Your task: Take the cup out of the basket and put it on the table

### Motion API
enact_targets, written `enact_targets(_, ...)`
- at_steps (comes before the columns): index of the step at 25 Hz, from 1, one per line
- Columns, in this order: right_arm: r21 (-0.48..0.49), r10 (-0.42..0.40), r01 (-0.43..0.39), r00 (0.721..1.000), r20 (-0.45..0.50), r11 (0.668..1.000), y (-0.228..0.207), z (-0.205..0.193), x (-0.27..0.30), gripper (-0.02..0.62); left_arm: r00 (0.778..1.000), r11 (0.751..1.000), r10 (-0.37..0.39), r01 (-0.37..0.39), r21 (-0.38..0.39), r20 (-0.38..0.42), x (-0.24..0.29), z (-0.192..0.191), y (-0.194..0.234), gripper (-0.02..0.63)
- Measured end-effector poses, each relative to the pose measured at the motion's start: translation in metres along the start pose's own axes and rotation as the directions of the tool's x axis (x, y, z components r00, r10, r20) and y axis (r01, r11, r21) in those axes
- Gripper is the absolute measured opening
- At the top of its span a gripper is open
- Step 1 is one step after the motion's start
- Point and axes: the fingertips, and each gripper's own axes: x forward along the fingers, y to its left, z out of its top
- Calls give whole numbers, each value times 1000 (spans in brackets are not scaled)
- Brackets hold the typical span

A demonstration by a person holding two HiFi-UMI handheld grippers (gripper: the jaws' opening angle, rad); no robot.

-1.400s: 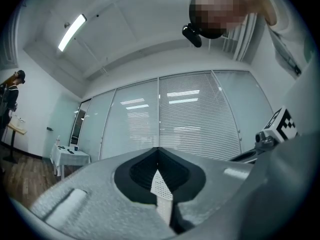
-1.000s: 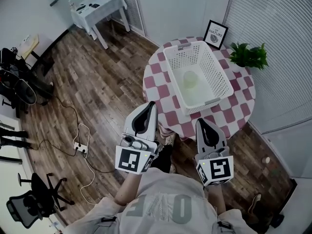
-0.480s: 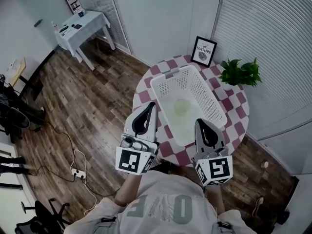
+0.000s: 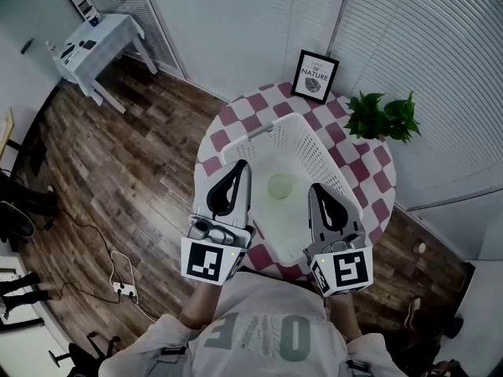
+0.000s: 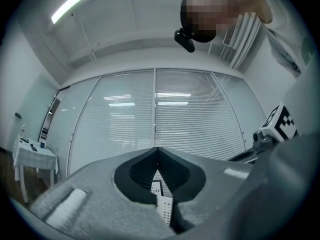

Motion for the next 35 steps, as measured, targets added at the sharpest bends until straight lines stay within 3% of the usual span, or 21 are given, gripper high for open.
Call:
enact_targets(10, 13, -7, 8, 997, -74, 1000, -50, -22, 33, 9, 999, 999, -24, 22, -44, -48, 60, -45, -3, 3)
enact_targets(24, 38, 96, -91, 980, -171, 995, -55, -54, 64, 9, 993, 997, 40, -46, -56, -109, 58, -70, -5, 3)
enact_targets(29, 78, 202, -187, 944, -260, 979, -43, -71, 74, 13, 992, 997, 58, -64, -52, -108, 56, -71, -1, 3)
enact_targets(32, 85, 257, -242, 914, -314, 966, -34, -85, 84, 106, 992, 996, 67, -73, -53, -112, 55, -73, 0, 3)
enact_targets(35, 64, 303, -303, 867, -396, 951, -24, -104, 97, 146, 990, 995, 74, -81, -50, -116, 52, -74, 2, 3)
